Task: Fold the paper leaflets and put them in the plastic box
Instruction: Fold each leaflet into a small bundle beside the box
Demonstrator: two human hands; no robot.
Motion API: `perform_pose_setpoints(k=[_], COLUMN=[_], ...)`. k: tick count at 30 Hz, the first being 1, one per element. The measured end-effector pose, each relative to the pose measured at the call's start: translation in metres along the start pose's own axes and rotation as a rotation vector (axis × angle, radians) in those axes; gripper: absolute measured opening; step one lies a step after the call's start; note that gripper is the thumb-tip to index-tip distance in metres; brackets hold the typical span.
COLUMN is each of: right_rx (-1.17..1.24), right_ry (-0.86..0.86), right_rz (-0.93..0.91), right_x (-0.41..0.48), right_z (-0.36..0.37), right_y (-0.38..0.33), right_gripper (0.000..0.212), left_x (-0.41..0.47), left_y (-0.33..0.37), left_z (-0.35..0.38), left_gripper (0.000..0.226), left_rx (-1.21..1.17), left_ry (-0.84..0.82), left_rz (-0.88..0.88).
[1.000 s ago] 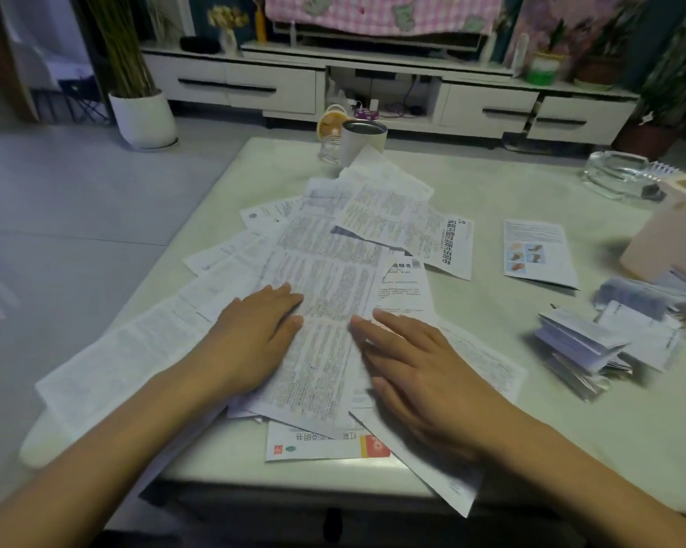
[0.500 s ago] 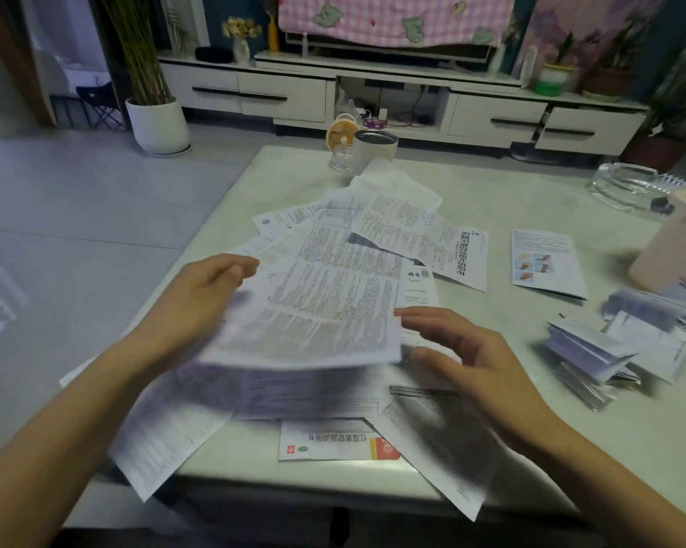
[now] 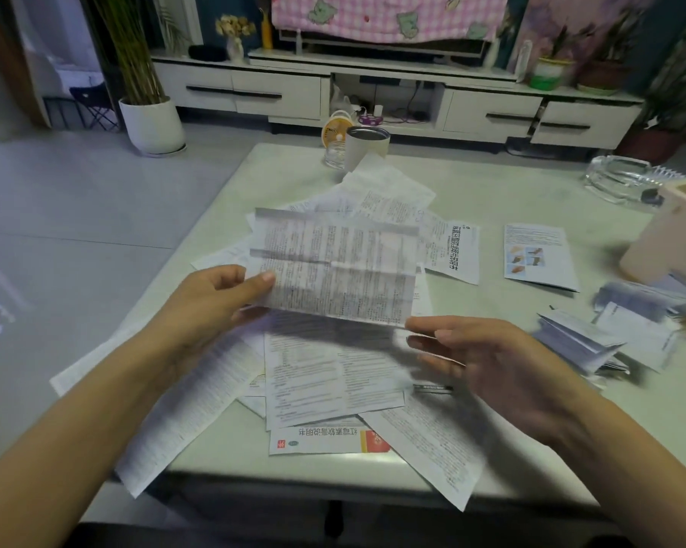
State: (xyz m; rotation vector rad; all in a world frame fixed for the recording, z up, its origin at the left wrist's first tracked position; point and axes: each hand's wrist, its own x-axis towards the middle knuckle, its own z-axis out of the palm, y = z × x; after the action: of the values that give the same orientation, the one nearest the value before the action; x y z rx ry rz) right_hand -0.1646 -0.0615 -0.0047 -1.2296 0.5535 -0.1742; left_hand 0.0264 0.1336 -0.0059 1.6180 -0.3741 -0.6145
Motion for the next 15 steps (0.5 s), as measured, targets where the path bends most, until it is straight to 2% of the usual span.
perform_pose_setpoints(k=[3,6,8,9,10,11,15], right_rx=[-0.237,-0.742,-1.042,-1.140,-1.209,-1.272,-1.462], right_ry=[0.128,0.347,0.319,0.288,0.261,0.233,0.054], right_rz=[-0.167,-0.675,-0.967,-1.038,-1.073,-1.087,-1.014], right_x=[0.001,0.004,0.008,0.009,0.011,0.012,0.017], right_z=[0.002,0.004,0.003,0.005,0.007,0.010,0.011], right_y=[0.009,0.021,0.028,0.030,0.033,0.035,0.043], right_gripper=[0.025,0.020,0.030,0.033,0.036,0.040,0.063], left_x=[-0.004,-0.013,-0.016,-0.016,-0.017,-0.018,-0.031], left_y=[0.002,0.003,0.000,-0.003,-0.004,-0.004,-0.006], left_z=[0.014,0.030,0.039,0.041,0.043,0.047,0.061], left_gripper=[0.017,0.011,0.009,0.005,0.004,0.012,0.057], left_rx=[-0.034,-0.224,-0.221,-0.195,-0.178,-0.174,-0.200], left_ry=[0.101,0.154,0.220,0.261,0.295,0.310,0.227], left_rz=[0.024,-0.042,-0.059,-0.063,-0.065,-0.063,-0.080])
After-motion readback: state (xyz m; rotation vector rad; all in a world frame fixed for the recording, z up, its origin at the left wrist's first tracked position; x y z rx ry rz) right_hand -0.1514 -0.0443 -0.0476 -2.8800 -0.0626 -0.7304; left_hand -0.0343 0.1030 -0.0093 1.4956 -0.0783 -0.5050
